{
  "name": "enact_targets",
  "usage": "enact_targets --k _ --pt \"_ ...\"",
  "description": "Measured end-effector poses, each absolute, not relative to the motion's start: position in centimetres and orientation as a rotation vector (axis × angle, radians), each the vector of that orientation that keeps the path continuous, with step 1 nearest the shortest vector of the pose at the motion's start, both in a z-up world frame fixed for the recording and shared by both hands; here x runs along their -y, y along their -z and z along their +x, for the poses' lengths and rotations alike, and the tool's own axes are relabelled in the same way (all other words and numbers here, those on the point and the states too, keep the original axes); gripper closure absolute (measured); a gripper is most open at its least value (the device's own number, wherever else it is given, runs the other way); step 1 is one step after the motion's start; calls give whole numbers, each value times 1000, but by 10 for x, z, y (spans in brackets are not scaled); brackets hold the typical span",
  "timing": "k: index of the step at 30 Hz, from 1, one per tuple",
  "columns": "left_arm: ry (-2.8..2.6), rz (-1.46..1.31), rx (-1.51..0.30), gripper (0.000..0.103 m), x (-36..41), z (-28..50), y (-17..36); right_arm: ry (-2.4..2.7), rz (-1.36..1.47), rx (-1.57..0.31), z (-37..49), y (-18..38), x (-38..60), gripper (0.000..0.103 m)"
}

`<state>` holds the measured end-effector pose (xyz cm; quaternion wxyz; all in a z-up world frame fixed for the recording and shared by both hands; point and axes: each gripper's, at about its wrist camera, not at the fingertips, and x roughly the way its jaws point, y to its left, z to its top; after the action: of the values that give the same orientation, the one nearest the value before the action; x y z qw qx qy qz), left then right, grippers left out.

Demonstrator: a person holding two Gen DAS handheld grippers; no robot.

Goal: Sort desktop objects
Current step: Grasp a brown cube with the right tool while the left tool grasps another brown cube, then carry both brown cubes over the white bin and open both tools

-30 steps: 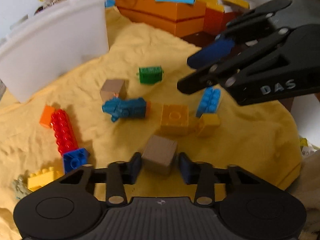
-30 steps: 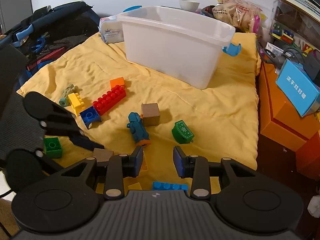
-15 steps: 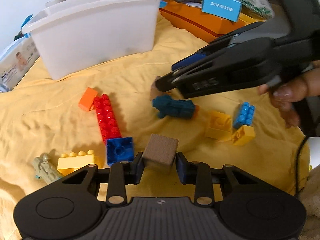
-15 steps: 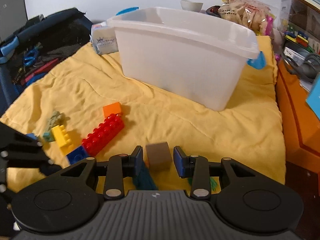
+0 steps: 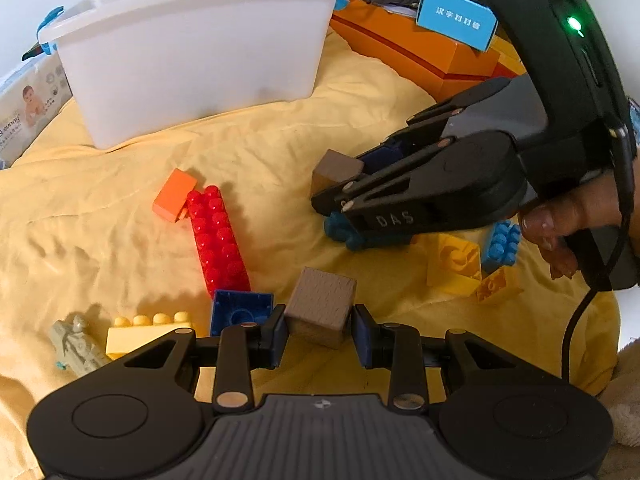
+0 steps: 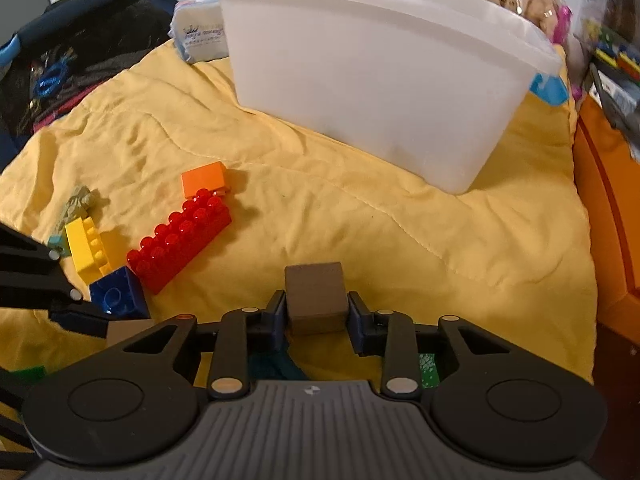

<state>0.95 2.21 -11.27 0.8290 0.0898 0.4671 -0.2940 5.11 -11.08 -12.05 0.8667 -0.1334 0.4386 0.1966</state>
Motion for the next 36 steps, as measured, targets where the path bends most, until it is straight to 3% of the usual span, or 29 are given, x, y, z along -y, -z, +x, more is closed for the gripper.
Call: enact_targets --k 12,24,30,36 --pt "595 209 -776 66 -30 38 25 -359 -278 -807 61 59 121 69" --pt "508 208 -529 65 -37 116 -67 -307 -266 -628 99 -15 122 69" --pt "484 197 -526 65 -34 162 -63 -272 -254 -580 138 -29 116 69" --pt "480 195 -627 65 -32 202 -19 -234 -198 -623 178 -11 113 68"
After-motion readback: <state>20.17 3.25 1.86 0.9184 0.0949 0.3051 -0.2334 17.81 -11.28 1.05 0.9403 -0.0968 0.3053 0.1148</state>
